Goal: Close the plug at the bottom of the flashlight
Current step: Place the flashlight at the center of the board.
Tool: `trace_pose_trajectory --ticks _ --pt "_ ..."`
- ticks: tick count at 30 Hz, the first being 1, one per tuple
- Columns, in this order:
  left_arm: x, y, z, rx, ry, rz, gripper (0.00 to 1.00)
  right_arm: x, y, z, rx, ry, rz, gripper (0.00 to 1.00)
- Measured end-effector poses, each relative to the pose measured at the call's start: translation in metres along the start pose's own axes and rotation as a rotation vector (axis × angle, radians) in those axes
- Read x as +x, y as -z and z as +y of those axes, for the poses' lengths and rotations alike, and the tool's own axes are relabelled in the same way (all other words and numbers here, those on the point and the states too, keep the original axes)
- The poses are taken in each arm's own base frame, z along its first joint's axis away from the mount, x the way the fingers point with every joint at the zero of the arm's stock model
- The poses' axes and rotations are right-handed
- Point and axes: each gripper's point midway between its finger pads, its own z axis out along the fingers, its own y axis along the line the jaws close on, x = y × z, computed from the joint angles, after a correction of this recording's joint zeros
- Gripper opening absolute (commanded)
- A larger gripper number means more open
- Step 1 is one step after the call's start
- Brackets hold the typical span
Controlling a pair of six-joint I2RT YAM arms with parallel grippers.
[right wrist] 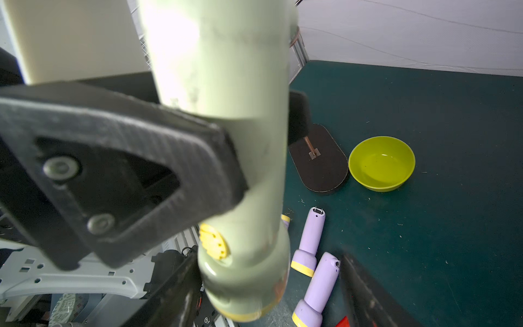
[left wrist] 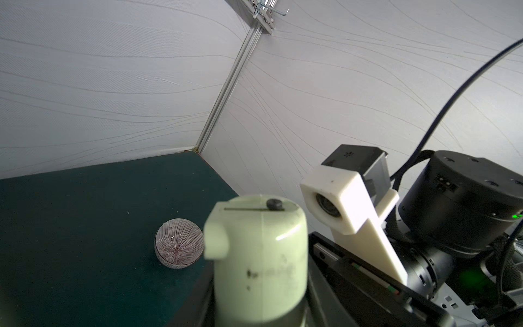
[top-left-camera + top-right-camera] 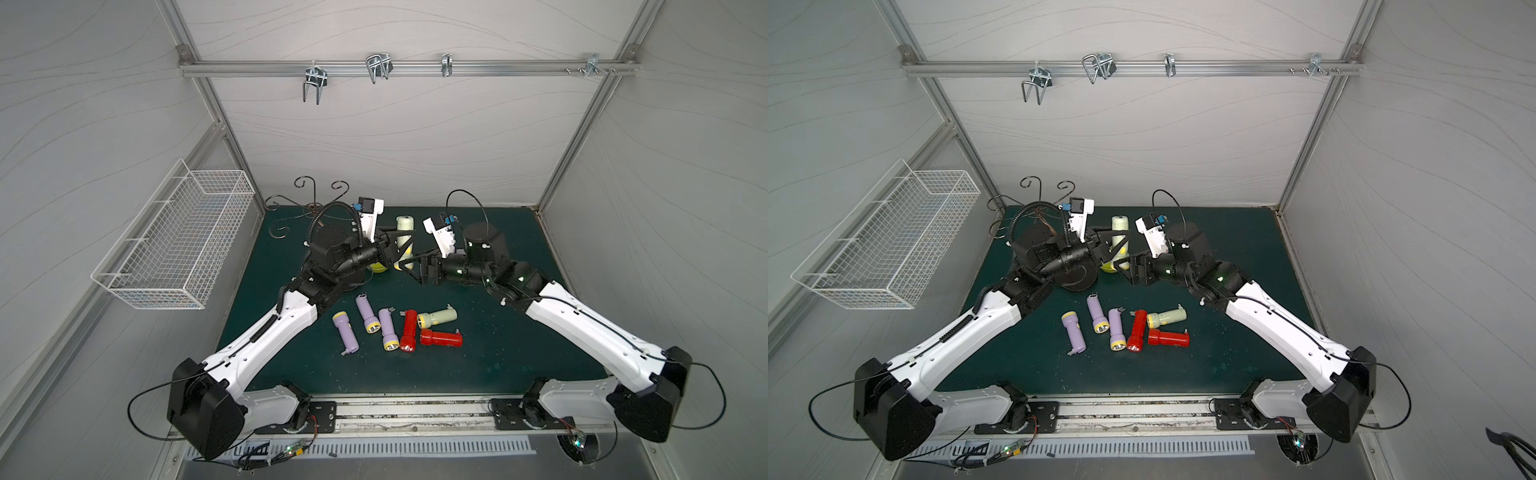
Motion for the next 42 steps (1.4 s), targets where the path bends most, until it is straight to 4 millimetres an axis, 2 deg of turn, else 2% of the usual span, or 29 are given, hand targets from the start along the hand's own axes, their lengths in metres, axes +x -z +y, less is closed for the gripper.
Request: trace_pose_trajectory --ticks 6,8,11,13,14,15,16,19,22,24,25,26,32,35,38,42 --pt "-0.001 -0.003 -0.001 0.013 0.000 -0.013 0.00 -0.002 -0.007 0.002 -0.021 -0.014 -0.006 0.62" --pt "-0.002 -0.004 -0.002 0.016 -0.001 -0.018 0.00 -0.004 -0.007 0.004 -0.033 -0.011 -0.014 0.49" --pt "-0.003 -0.004 -0.001 0.014 0.007 -0.022 0.00 -0.006 -0.007 0.009 -0.049 -0.007 -0.021 0.17" --pt "-0.002 -0.005 0.000 0.014 0.005 -0.024 0.00 -0.006 -0.007 0.008 -0.046 -0.009 -0.022 0.02" --pt "-0.002 -0.005 0.000 0.014 0.006 -0.024 0.00 -0.005 -0.007 0.008 -0.044 -0.011 -0.021 0.00" --pt "-0.002 -0.005 0.000 0.014 0.007 -0.024 0.05 -0.005 -0.008 0.007 -0.042 -0.012 -0.019 0.00" --pt "-0.001 -0.005 0.000 0.014 0.008 -0.024 0.19 -0.005 -0.008 0.007 -0.041 -0.012 -0.019 0.00" --pt "0.001 -0.007 0.002 0.012 0.014 -0.018 0.46 -0.003 -0.008 0.005 -0.029 -0.015 -0.014 0.00" --pt "0.003 -0.008 0.004 0.006 0.027 -0.013 0.62 0.001 -0.007 -0.002 0.003 -0.016 0.000 0.00" --pt "0.003 -0.008 0.006 -0.009 0.033 -0.013 0.68 0.007 -0.003 -0.011 0.043 -0.021 0.023 0.00" --pt "0.004 -0.007 0.009 -0.021 0.036 -0.010 0.95 0.009 0.002 -0.017 0.067 -0.026 0.034 0.00" --pt "0.005 -0.007 0.010 -0.031 0.034 -0.009 1.00 0.011 0.006 -0.021 0.086 -0.030 0.040 0.00" --pt "0.004 0.003 0.016 -0.100 0.031 -0.010 1.00 0.025 0.065 -0.063 0.247 -0.076 0.037 0.00" --pt "0.000 0.010 0.019 -0.146 0.021 -0.025 1.00 0.042 0.091 -0.089 0.356 -0.117 0.055 0.00" --pt "-0.001 0.019 0.027 -0.207 0.024 -0.046 1.00 0.067 0.103 -0.116 0.463 -0.170 0.109 0.00" --pt "0.012 0.030 0.049 -0.312 0.078 -0.042 1.00 0.116 0.109 -0.157 0.604 -0.254 0.227 0.00"
